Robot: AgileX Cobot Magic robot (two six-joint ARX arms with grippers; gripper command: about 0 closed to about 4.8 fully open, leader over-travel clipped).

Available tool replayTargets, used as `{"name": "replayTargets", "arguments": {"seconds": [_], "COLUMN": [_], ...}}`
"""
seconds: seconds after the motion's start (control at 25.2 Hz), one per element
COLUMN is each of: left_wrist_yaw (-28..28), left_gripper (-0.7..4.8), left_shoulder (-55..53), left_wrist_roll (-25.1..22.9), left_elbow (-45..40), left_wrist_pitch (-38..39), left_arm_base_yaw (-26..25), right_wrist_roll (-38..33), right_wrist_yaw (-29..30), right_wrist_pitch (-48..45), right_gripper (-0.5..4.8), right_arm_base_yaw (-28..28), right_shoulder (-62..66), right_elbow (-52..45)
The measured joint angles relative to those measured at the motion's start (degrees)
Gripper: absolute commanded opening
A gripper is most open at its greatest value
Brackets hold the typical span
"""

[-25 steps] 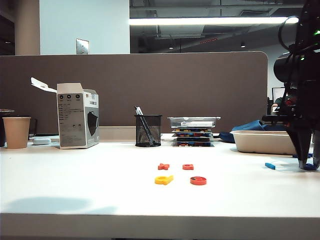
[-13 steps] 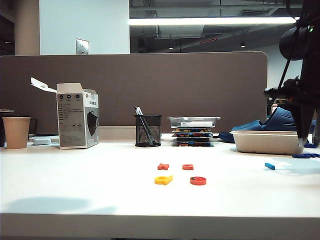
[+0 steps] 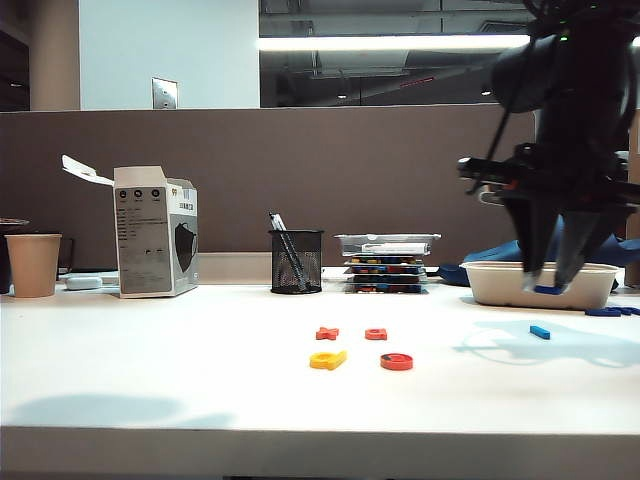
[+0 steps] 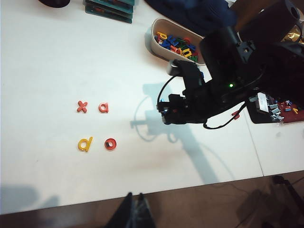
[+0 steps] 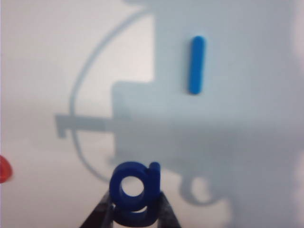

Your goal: Select the appropriate letters from the row of letter magnets placed on the table to arrange into the word "dog".

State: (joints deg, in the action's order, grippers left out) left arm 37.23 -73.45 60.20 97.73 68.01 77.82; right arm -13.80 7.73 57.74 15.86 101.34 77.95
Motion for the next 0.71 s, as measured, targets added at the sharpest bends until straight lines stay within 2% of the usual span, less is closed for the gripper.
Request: {"name": "replayTargets", "arguments": {"seconds": [0.32, 0.71], "left_wrist_yaw": [0.02, 0.00], "left_gripper": [-0.05, -0.05], "left_shoulder": [0.00, 0.00], "left_wrist_roll": [0.00, 0.00], "left_elbow": [0.00, 0.00], "left_wrist_pitch": [0.00, 0.00], "left_arm_base_yaw": [0.00, 0.00], "right_wrist_roll": [-5.35, -11.34], "right_wrist_yaw": [-0.15, -0.09], "right_wrist_pitch": [-1.01, -7.10], "right_gripper": [0.80, 0.80], "right_arm_base_yaw": [6.45, 11.85], "right_shoulder": [0.00, 0.11], "right_elbow": [-1.11, -8.59]}}
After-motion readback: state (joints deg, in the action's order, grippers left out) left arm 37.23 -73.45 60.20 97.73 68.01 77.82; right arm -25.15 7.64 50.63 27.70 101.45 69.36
